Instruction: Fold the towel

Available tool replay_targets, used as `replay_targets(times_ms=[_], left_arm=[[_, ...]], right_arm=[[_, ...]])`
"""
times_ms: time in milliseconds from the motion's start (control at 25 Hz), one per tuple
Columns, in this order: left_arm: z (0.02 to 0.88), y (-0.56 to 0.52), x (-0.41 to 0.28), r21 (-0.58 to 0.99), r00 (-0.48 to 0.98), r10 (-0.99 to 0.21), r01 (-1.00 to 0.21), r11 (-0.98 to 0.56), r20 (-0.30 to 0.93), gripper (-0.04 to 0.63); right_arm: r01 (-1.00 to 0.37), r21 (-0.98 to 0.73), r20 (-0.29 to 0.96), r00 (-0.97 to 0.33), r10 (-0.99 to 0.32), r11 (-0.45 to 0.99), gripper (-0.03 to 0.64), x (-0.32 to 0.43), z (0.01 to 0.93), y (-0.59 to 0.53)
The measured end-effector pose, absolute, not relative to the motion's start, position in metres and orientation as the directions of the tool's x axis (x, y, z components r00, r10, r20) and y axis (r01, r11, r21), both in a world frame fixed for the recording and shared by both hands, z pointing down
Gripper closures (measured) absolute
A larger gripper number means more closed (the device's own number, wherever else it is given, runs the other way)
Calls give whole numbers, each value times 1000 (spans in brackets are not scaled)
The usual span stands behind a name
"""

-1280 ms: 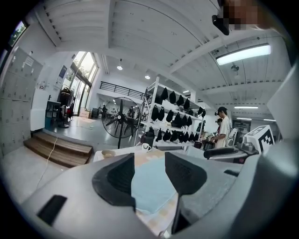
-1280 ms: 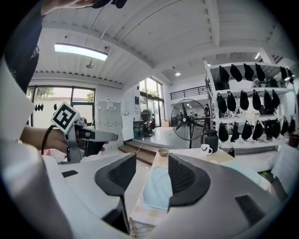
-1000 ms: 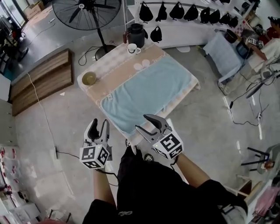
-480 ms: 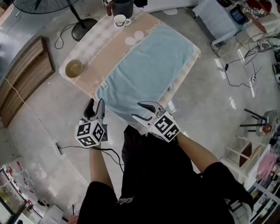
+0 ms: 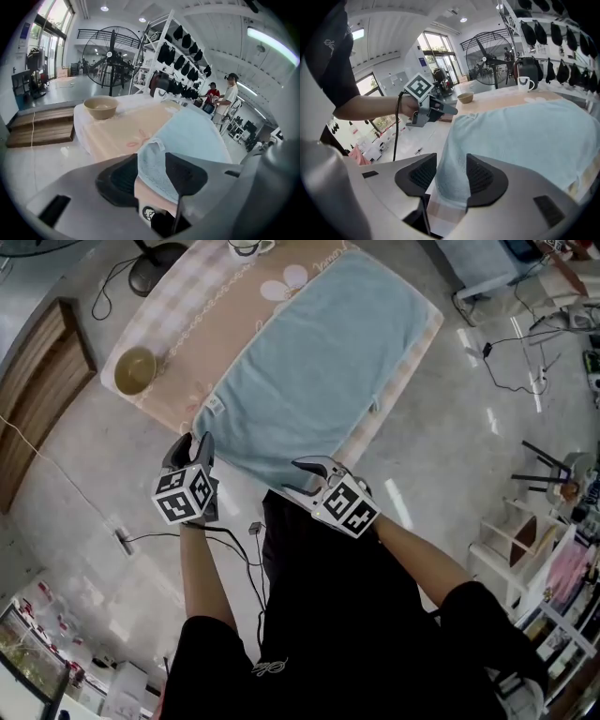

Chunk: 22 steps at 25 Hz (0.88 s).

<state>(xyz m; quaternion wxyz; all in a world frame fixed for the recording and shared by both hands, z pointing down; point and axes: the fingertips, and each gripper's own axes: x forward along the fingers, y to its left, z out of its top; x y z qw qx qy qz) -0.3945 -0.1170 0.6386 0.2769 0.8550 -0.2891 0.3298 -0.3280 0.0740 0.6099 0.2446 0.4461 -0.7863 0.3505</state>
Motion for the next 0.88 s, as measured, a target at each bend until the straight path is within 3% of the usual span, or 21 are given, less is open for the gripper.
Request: replay_targets(times_ms=[880], left_arm=[[682,-127,-388,292,565,-268,-708,-643,780,416]], right_arm=[[-854,-294,828,-452,-331,429,429,-351,672,124]])
